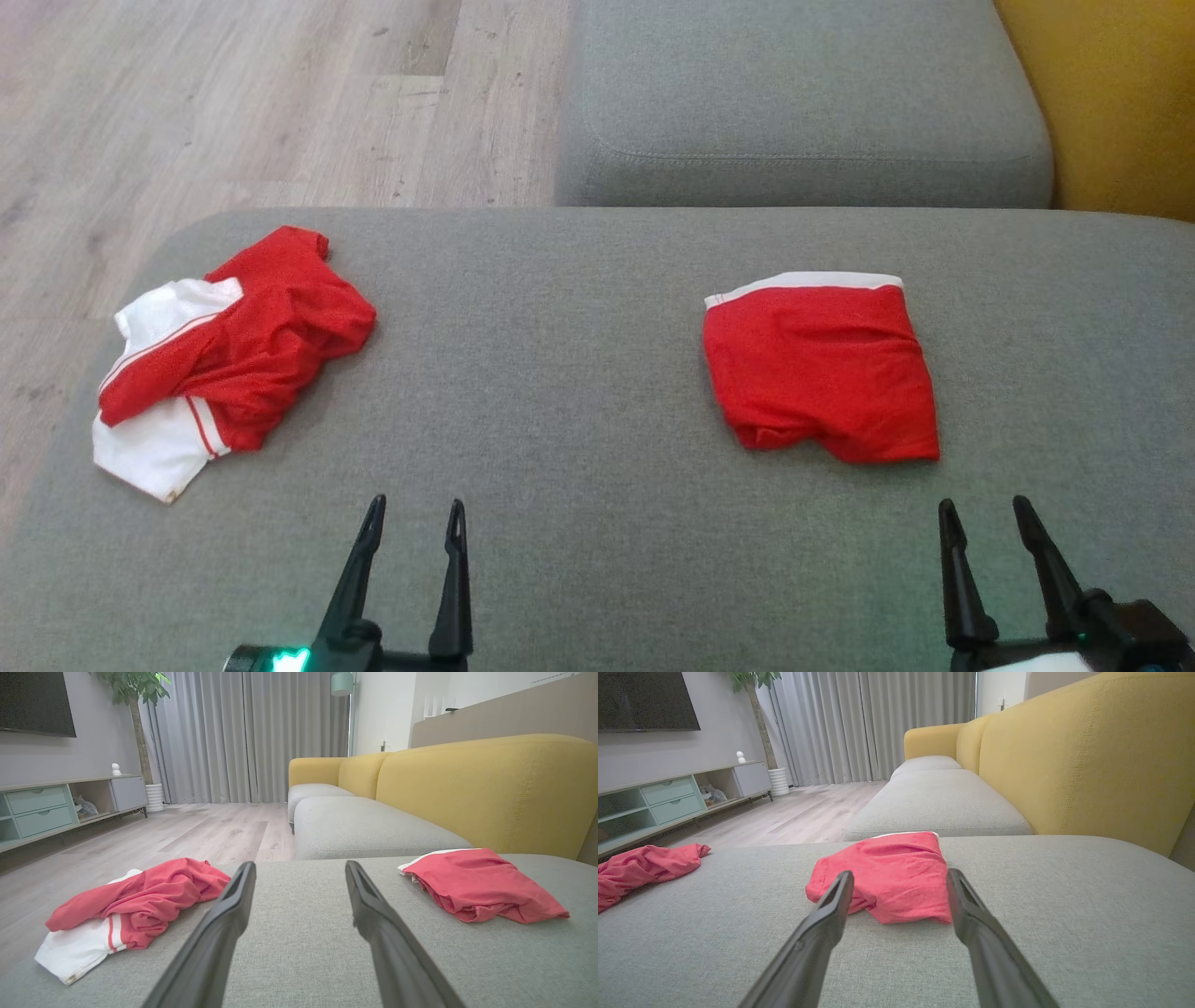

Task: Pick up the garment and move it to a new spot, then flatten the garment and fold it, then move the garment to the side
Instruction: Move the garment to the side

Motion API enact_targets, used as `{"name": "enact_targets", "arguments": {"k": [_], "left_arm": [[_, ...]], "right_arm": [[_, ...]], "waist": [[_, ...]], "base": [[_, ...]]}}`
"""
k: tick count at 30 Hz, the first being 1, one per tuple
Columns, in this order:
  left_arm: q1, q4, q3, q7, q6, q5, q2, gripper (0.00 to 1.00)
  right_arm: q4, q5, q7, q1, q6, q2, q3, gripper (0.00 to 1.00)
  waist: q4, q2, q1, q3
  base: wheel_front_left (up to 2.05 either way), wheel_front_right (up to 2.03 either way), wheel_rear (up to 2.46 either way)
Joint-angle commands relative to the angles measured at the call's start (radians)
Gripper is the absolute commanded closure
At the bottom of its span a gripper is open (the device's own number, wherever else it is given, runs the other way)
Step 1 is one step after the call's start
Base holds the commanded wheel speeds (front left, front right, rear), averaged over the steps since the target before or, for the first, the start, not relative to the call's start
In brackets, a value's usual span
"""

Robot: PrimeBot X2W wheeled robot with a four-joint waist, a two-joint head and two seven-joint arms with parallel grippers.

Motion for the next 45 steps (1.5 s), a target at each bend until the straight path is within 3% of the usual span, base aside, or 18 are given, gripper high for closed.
{"name": "enact_targets", "arguments": {"k": [1, 25, 36, 45], "left_arm": [[-0.023, -0.023, 0.036, -0.005, -0.005, 0.006, -0.002, 0.0], [-0.028, -0.029, 0.037, -0.005, 0.008, -0.015, -0.002, 0.0], [-0.1, -0.092, 0.007, -0.005, 0.001, -0.032, -0.002, 0.0], [-0.193, -0.104, -0.015, -0.005, -0.003, -0.01, -0.002, 0.0]], "right_arm": [[-0.025, 0.0, -0.006, -0.02, 0.007, -0.009, 0.023, 0.0], [-0.006, -0.007, -0.006, -0.056, 0.007, -0.023, 0.057, 0.0], [0.145, 0.058, -0.005, -0.297, 0.007, -0.15, 0.069, 0.0], [0.329, 0.209, 0.208, -0.591, 0.007, -0.294, 0.08, 0.0]], "waist": [[-0.003, -0.0001, 0.0, -0.002], [-0.027, -0.0001, 0.0, 0.058], [-0.041, -0.0001, 0.0, 0.211], [-0.02, -0.0001, 0.0, 0.327]], "base": [[0.0, 0.0, 0.0], [0.0, 0.0, 0.0], [0.0, 0.0, 0.0], [0.0, 0.0, 0.0]]}}
